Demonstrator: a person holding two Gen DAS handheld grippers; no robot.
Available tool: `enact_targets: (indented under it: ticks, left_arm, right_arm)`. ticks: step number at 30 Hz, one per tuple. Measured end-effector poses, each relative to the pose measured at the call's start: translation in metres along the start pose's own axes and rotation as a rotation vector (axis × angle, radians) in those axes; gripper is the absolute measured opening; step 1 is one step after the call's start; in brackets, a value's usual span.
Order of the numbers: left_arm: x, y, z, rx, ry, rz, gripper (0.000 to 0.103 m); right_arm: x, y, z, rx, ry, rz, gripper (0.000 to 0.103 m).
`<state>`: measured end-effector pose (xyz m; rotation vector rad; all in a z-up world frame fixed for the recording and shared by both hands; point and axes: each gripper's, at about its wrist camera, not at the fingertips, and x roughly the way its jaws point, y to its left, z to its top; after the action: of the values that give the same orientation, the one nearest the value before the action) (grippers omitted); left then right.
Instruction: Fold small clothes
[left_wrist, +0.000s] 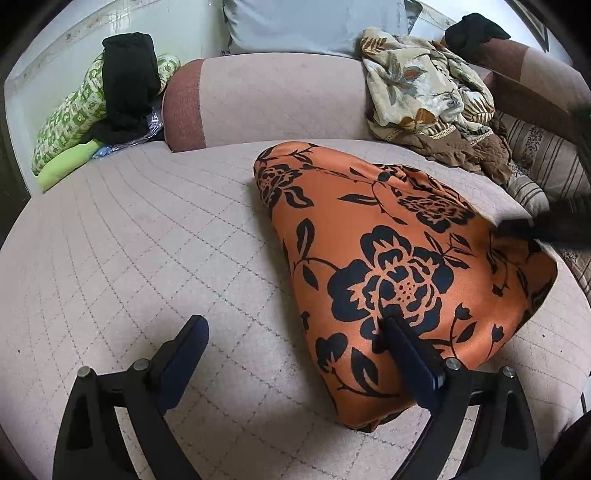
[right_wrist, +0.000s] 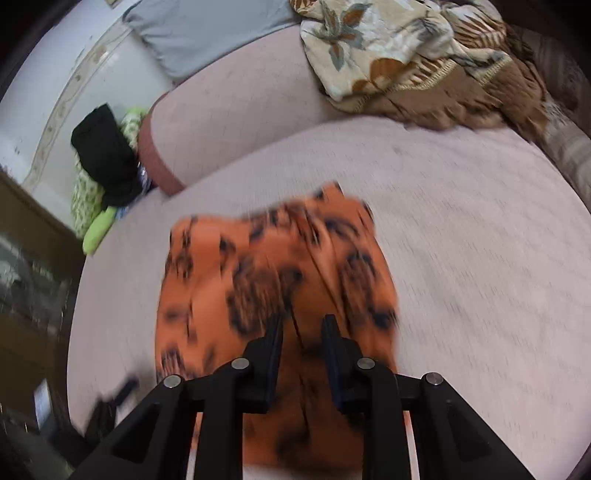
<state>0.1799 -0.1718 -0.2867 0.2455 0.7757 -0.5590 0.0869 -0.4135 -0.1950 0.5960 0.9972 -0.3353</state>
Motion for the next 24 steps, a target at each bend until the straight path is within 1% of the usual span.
enact_targets:
  ticks: [2,3,4,5,6,7,9,11,12,13,14,15,16,18,21,23,24]
  left_arm:
    - [0.001,0.0,-0.001,0.003,0.003,-0.003,0.098]
    - [0.003,0.0,-0.001,0.005,0.006,-0.003,0.099]
    - [0.003,0.0,-0.002,0.003,0.006,0.0,0.099]
    - [0.004,0.001,-0.002,-0.005,0.006,0.001,0.1]
    - [0.004,0.003,-0.001,-0.013,0.01,-0.005,0.1]
    - [0.004,0.004,0.0,-0.019,0.017,-0.013,0.1]
    - [0.001,0.008,0.006,-0.032,0.016,-0.037,0.1]
    - [-0.008,0.016,0.012,-0.06,-0.033,-0.042,0.1]
    - [-0.01,0.02,0.014,-0.081,-0.053,-0.038,0.1]
    - [-0.01,0.025,0.015,-0.105,-0.059,-0.035,0.1]
    - [-0.005,0.029,0.015,-0.127,-0.04,-0.029,0.1]
    - [0.004,0.03,0.014,-0.134,-0.005,-0.026,0.1]
    - [0.014,0.03,0.011,-0.139,0.033,-0.039,0.1]
    - [0.019,0.031,0.008,-0.174,0.029,-0.037,0.102]
    - [0.016,0.027,0.013,-0.173,0.047,-0.013,0.103]
    - [0.011,0.024,0.016,-0.152,0.033,0.004,0.102]
    - [0.009,0.024,0.015,-0.148,0.021,0.013,0.102]
  right_arm:
    - [0.012,-0.018,-0.02,0.022,0.047,-0.041,0.025]
    - [0.016,-0.026,-0.025,0.045,0.052,-0.044,0.025]
    - [0.015,-0.035,-0.026,0.079,0.047,-0.021,0.025]
    - [0.011,-0.036,-0.024,0.087,0.052,-0.014,0.024]
    - [0.006,-0.036,-0.02,0.09,0.051,-0.013,0.024]
    - [0.0,-0.035,-0.016,0.092,0.031,-0.007,0.024]
    - [-0.012,-0.03,-0.01,0.078,-0.043,0.028,0.025]
    - [-0.017,-0.022,-0.004,0.043,-0.079,0.03,0.025]
    - [-0.012,-0.018,-0.002,0.028,-0.073,0.022,0.025]
    - [-0.001,-0.016,-0.001,0.018,-0.039,0.021,0.025]
    - [0.015,-0.015,-0.001,0.014,0.008,0.01,0.025]
    - [0.032,-0.012,-0.002,0.001,0.036,-0.028,0.026]
    - [0.036,-0.011,-0.003,-0.022,0.018,-0.057,0.026]
    - [0.034,-0.006,0.0,-0.047,0.011,-0.074,0.028]
    - [0.02,-0.008,0.007,0.004,-0.014,-0.029,0.028]
    - [0.015,-0.003,0.018,-0.003,-0.038,-0.001,0.028]
    - [0.011,0.0,0.026,-0.013,-0.067,0.0,0.027]
